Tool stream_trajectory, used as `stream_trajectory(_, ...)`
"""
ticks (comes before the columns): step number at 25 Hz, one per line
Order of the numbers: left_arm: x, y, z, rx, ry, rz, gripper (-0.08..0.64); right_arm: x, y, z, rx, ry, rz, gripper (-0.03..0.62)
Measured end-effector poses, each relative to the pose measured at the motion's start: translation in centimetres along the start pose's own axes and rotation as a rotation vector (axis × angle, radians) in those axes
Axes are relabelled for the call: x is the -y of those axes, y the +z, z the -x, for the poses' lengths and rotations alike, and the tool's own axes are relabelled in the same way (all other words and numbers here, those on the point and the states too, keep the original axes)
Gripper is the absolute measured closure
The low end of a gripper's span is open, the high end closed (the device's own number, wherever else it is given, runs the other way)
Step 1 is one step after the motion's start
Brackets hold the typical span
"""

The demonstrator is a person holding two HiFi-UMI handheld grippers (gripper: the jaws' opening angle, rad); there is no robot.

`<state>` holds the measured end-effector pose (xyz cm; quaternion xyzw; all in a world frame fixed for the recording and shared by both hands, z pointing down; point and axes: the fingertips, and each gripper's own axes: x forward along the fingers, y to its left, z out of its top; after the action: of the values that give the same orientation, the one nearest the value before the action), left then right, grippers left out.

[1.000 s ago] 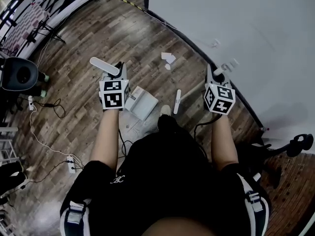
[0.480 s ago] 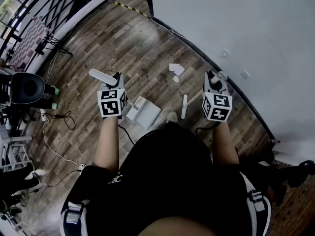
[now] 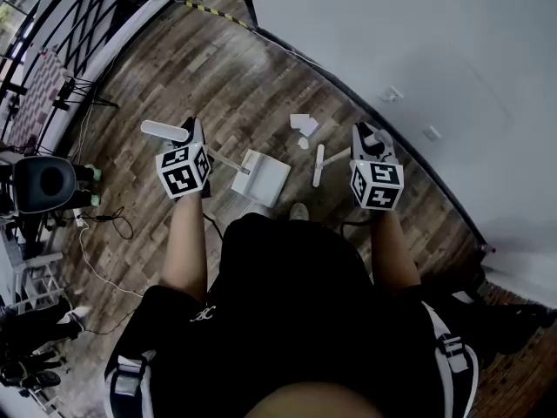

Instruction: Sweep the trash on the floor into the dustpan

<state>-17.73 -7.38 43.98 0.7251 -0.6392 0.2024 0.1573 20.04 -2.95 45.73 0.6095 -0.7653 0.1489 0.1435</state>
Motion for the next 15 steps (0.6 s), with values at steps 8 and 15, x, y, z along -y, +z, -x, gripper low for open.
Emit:
stream_trajectory(8, 0.3, 5.4, -9.6, 0.042, -0.005, 0.037, 0.528, 0.0, 2.4, -5.4, -0.005, -0.043, 0.024, 0.539)
stream_trajectory(15, -0.3, 9.2, -21.4, 0.058, -0.094, 0.066, 0.526, 2.4, 2.7, -11.2, -0.064, -0.205, -0.052, 0.540)
